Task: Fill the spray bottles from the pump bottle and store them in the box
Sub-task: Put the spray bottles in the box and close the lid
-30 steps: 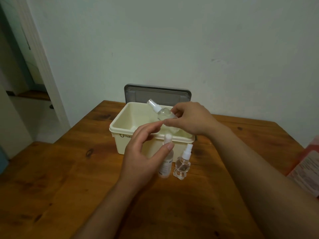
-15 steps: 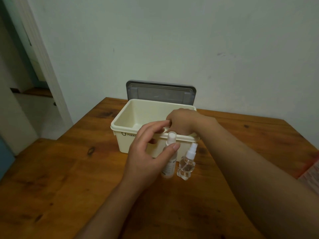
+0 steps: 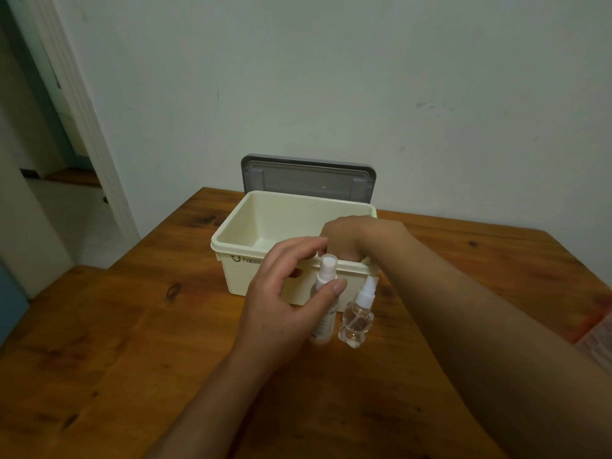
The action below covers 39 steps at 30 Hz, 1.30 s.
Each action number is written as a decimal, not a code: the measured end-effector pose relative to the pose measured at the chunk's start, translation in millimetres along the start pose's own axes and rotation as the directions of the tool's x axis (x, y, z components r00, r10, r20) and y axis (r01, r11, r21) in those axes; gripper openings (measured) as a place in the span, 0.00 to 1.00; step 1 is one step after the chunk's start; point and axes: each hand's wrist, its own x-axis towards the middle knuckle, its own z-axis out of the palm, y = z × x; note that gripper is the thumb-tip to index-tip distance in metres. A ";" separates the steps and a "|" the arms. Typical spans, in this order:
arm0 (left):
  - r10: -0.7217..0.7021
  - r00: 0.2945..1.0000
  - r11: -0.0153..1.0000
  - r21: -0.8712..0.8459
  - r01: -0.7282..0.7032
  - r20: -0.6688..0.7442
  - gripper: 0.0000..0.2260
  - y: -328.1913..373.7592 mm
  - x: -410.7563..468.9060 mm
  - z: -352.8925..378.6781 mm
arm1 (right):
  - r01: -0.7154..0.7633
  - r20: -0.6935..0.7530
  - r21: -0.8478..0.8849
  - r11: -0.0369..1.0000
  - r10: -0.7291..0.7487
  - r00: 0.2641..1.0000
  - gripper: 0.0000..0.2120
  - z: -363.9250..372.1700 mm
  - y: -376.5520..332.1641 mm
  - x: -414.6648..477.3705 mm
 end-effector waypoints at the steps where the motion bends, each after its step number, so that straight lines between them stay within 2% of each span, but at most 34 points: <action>1: 0.000 1.000 1.000 0.000 0.000 0.001 0.19 -0.3 -0.4 -0.2 | 0.003 0.006 -0.005 1.000 -0.003 1.000 0.03 0.0 -0.1 0.6; 4: -0.001 1.000 1.000 0.000 0.001 0.005 0.19 -0.8 -0.6 -0.8 | 0.005 0.034 -0.006 1.000 -0.005 0.999 0.04 -0.1 0.2 1.4; 7: 0.000 1.000 1.000 0.000 0.000 0.010 0.19 -0.6 -0.3 -1.1 | 0.001 0.063 0.011 1.000 -0.001 0.998 0.08 0.6 0.6 2.0; 14: 0.020 1.000 1.000 0.023 -0.020 0.010 0.19 0.1 -1.7 -1.5 | 0.013 0.048 0.036 0.999 -0.015 0.999 0.10 -0.6 -0.6 0.0; 19: 0.033 0.999 0.998 0.045 -0.033 -0.004 0.18 0.8 -4.3 -3.0 | 0.048 -0.068 0.144 0.988 -0.039 0.997 0.12 -5.7 -0.4 -12.2; 22: -0.021 1.000 0.999 0.034 0.022 -0.013 0.18 -0.7 -6.6 -4.2 | 0.083 -0.186 0.255 0.963 -0.035 0.982 0.14 -6.1 3.9 -21.8; 27: -0.157 0.984 0.984 0.097 0.149 0.084 0.19 -3.6 -10.9 -3.9 | 0.159 -0.359 0.428 0.890 0.005 0.933 0.10 -1.0 11.0 -33.3; 33: -0.169 0.979 0.980 0.130 0.154 0.117 0.15 -2.0 -13.0 -3.4 | 0.284 -0.448 0.565 0.775 -0.001 0.894 0.08 3.2 9.5 -50.9; 36: -0.191 0.979 0.981 0.049 0.188 0.072 0.13 0.9 -12.5 -4.3 | 0.359 -0.470 0.644 0.676 -0.021 0.883 0.08 4.0 6.5 -60.7; 39: -0.276 0.961 0.948 -0.157 0.276 0.026 0.13 6.8 -10.1 -5.3 | 0.410 -0.463 0.713 0.569 -0.059 0.885 0.10 1.6 4.3 -71.3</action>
